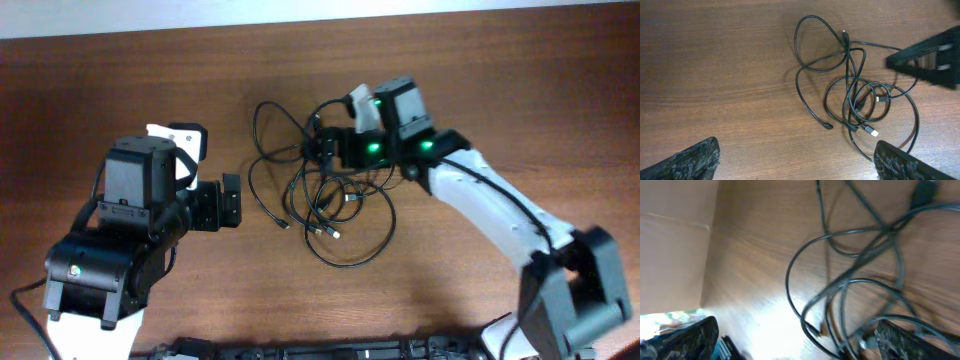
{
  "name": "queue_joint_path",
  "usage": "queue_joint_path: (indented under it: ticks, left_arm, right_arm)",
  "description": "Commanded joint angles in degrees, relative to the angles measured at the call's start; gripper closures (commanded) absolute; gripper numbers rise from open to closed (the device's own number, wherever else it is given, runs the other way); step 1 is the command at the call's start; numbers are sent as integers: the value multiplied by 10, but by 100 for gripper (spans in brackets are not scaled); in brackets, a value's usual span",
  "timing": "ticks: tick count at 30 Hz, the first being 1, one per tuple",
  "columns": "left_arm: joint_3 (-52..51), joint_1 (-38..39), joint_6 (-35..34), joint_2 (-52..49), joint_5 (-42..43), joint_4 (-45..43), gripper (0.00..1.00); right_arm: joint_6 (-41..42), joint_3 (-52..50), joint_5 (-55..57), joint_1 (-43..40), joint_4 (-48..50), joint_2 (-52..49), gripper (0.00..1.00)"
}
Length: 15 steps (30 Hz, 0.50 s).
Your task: Untangle cables
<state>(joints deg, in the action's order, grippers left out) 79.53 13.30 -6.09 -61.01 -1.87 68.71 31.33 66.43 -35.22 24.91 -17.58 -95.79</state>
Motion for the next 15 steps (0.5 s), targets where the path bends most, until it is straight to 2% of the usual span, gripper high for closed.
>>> queue_joint_path:
  ticks: [1,4,11,15]
  left_arm:
    - [12,-3,10,0,5,-1,1]
    - [12,-3,10,0,5,-1,1]
    - [12,-3,10,0,5,-1,1]
    - [12,-3,10,0,5,-1,1]
  right_arm:
    - [65,1,24,30,22,-38,1]
    - [97,1,37,46,38,-62,0]
    - [101,1,40,55,68,-71,14]
    - [101,1,61,56,69,-73,17]
